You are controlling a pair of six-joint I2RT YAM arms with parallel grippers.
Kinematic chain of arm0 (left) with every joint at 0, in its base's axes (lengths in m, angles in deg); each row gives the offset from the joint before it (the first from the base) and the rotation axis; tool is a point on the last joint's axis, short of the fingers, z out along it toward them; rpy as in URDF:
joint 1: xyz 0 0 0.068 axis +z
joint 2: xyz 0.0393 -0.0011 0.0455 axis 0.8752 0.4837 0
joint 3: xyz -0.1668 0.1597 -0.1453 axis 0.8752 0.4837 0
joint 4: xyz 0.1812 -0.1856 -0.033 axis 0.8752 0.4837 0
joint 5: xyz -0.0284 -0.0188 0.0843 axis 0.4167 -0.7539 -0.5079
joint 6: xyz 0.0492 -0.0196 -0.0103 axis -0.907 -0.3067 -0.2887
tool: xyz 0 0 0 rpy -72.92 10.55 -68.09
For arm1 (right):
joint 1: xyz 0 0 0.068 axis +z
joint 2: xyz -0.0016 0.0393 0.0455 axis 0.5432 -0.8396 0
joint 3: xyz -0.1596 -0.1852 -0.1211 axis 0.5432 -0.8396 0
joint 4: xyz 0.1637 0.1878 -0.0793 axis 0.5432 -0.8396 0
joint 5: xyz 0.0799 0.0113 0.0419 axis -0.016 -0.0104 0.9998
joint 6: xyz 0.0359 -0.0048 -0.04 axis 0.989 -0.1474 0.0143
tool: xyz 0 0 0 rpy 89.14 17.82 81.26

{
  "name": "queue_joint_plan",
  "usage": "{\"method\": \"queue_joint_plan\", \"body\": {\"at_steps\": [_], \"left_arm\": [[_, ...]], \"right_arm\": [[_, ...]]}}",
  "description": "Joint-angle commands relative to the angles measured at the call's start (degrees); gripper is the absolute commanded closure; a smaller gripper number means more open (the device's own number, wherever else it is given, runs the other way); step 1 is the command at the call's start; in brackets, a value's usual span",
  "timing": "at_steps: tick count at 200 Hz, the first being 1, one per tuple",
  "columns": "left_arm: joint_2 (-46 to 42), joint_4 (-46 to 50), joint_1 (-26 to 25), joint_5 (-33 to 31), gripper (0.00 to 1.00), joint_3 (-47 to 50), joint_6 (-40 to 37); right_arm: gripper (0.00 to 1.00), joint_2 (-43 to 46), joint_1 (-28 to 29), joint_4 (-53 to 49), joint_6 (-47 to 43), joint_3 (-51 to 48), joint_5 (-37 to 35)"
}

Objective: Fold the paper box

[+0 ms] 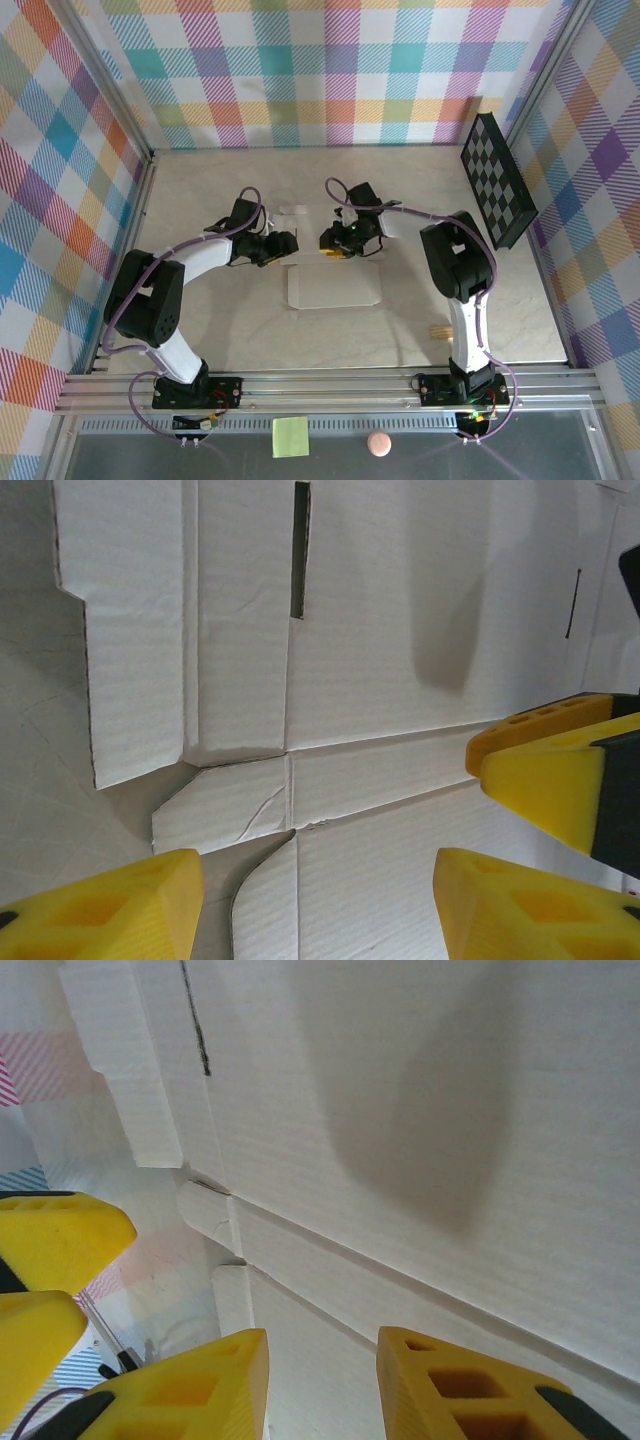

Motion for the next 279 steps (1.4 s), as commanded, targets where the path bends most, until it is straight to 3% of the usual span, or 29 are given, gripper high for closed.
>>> {"method": "queue_joint_plan", "body": {"at_steps": [1, 55, 126, 279], "left_arm": [[1.13, 1.78, 0.59, 0.33, 0.38, 0.24, -0.76], [2.68, 4.46, 0.53, -0.80, 0.36, -1.44, -1.99], [5.47, 8.11, 0.59, -1.71, 0.33, -4.36, -3.33], [6.13, 1.82, 0.59, -0.35, 0.37, -3.45, -1.38]], "right_arm": [[0.65, -2.10, 0.42, -0.46, 0.24, 1.05, 0.75], [0.65, -4.78, 0.57, -4.58, -1.67, 1.27, -3.49], [0.65, -4.23, 0.78, -5.11, -2.24, 1.22, -3.30], [0.65, -3.18, 1.28, -4.98, -2.13, 0.90, -3.35]]}}
